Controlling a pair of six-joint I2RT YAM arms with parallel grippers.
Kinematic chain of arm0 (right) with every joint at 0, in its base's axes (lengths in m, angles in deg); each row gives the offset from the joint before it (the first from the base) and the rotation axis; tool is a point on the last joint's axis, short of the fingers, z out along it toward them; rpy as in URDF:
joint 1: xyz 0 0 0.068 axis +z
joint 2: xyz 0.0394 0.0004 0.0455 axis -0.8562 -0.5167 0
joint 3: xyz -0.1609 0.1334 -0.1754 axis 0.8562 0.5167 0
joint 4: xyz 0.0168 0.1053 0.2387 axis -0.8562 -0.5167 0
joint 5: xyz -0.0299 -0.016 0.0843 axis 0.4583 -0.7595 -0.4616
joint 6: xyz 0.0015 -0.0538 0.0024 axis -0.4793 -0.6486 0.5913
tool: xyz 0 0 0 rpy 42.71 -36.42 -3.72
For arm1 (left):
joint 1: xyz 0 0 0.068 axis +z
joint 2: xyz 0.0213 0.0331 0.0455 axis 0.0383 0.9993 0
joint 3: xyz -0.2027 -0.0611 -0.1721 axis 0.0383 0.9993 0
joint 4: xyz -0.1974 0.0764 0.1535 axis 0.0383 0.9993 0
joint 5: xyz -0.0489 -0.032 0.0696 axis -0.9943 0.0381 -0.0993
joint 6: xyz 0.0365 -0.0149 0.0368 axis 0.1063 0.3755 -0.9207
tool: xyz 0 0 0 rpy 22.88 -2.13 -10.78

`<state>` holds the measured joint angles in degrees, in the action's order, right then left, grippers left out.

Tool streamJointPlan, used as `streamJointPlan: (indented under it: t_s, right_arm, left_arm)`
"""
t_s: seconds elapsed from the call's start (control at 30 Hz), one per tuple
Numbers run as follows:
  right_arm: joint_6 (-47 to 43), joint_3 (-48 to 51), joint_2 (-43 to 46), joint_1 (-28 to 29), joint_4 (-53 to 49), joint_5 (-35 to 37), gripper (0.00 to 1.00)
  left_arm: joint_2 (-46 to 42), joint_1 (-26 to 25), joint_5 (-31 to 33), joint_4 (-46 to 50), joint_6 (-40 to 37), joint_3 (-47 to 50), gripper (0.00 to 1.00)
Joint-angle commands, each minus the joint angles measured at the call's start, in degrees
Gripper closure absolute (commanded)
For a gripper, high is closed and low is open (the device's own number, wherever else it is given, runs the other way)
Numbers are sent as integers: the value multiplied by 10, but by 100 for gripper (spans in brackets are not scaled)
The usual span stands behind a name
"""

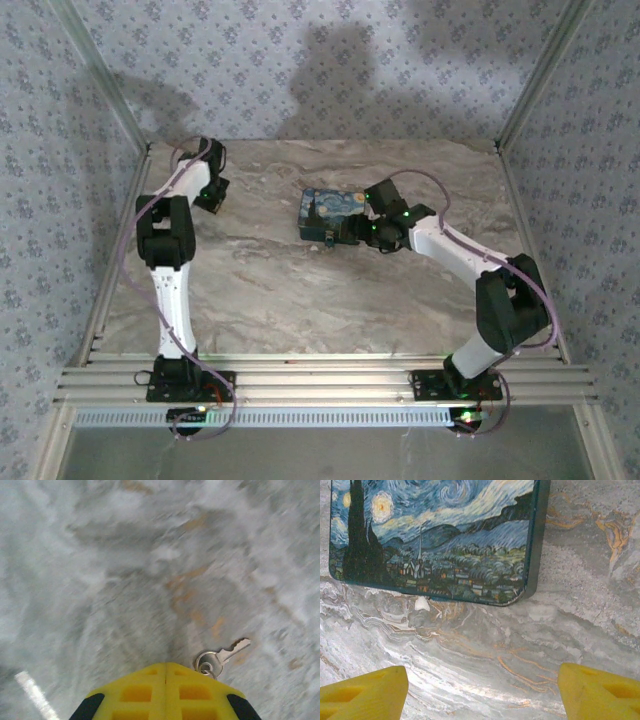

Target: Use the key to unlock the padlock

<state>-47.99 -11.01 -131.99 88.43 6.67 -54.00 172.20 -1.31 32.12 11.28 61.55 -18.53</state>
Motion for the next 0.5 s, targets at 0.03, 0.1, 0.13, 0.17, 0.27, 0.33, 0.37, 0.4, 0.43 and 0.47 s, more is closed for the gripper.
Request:
streamJointPlan:
  t_s: [0.03, 0.1, 0.13, 0.17, 0.27, 0.33, 0.37, 0.4, 0.43, 0.47]
  right_arm:
    - [12, 8, 24, 8, -6, 16, 20]
    - [12, 10, 27, 10, -7, 18, 20]
    - [12, 11, 29, 11, -7, 20, 20]
    - [12, 11, 30, 11, -8, 20, 20]
    - [12, 14, 34, 12, -11, 24, 20]
    - [12, 14, 35, 12, -12, 27, 20]
    - [12, 14, 35, 11, -13, 27, 20]
    - [12, 14, 35, 11, -13, 29, 20]
    - [11, 14, 34, 10, -13, 29, 20]
    - [11, 15, 34, 10, -13, 29, 20]
  left_arm:
    - [-47, 0, -8, -37, -34, 60, 100]
    - [-47, 2, -14, -35, -46, 55, 100]
    - [-46, 3, -21, -32, -49, 47, 100]
    - [-44, 3, -26, -30, -52, 38, 100]
    - [-34, 5, -34, -21, -63, 5, 100]
    - [-20, 5, -35, -8, -69, -26, 100]
    - [-13, 7, -37, 0, -74, -45, 100]
    - [-5, 8, -39, 7, -75, -65, 100]
    - [2, 9, -42, 15, -77, -81, 100]
    - [7, 9, -46, 18, -80, -92, 100]
